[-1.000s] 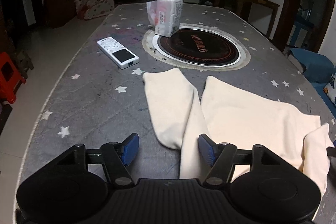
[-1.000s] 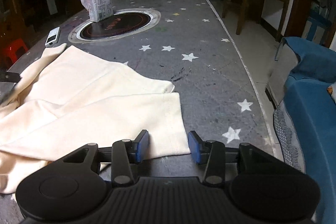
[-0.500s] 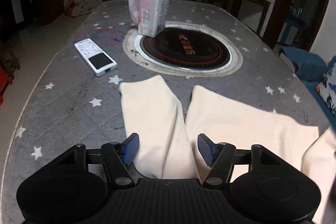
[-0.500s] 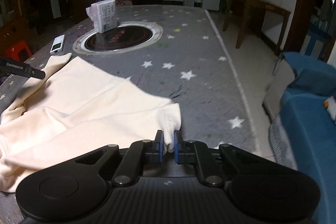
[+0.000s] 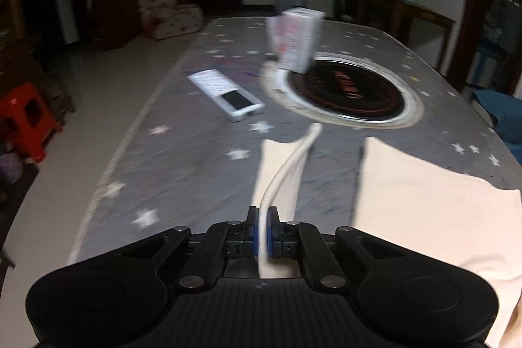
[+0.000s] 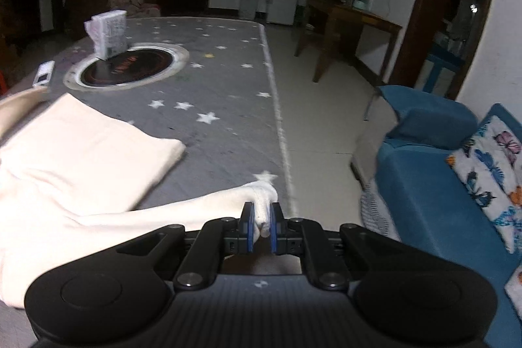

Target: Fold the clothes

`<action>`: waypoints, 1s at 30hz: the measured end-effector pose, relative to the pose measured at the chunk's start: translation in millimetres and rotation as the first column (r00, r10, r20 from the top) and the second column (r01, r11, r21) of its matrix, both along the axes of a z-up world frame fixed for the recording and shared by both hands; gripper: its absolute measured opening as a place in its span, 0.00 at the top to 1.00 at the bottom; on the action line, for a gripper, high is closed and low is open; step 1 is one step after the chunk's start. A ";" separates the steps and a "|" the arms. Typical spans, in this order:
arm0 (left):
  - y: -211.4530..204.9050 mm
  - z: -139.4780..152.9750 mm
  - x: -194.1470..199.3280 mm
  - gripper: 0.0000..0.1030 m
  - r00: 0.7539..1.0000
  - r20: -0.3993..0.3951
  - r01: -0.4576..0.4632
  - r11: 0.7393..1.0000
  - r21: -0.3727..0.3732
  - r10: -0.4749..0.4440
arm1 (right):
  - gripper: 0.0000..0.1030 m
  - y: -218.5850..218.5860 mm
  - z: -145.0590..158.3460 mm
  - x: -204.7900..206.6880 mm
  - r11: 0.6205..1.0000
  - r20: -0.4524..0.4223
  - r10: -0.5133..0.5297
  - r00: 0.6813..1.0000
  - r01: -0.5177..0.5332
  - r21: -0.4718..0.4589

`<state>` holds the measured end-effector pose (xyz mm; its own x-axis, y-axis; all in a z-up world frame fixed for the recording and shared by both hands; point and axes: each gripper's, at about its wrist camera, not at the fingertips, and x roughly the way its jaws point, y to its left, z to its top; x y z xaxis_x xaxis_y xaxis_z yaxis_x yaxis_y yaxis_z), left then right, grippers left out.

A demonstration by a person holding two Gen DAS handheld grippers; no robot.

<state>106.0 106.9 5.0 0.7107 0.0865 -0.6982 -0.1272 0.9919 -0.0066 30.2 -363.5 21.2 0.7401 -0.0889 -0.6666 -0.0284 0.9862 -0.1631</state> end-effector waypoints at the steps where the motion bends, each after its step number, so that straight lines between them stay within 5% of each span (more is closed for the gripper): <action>1: 7.3 -0.3 -9.6 0.95 1.000 -0.008 -0.026 1.000 0.000 0.026 | 0.92 -2.9 -1.3 -0.1 1.000 0.001 -0.012 1.000 0.012 -0.011; 9: 31.3 -20.1 -60.4 0.88 0.985 -0.151 -0.078 0.995 0.060 0.087 | 0.90 -8.3 -24.7 12.3 0.997 -0.094 -0.058 0.994 0.052 -0.064; 14: 26.8 1.7 -65.6 0.53 0.994 -0.103 -0.029 0.997 0.068 0.036 | 0.79 5.7 -7.0 11.2 0.998 -0.051 -0.012 0.999 0.009 -0.058; 21: -17.2 21.2 -30.3 0.44 0.994 -0.027 0.108 0.994 0.007 -0.108 | 0.77 34.6 6.9 35.8 0.981 -0.094 0.162 0.982 -0.150 0.125; 30: -56.5 -11.8 41.7 0.44 0.978 -0.100 0.174 0.982 -0.069 -0.181 | 0.71 66.3 -24.1 93.4 0.957 -0.174 0.242 0.955 -0.205 0.204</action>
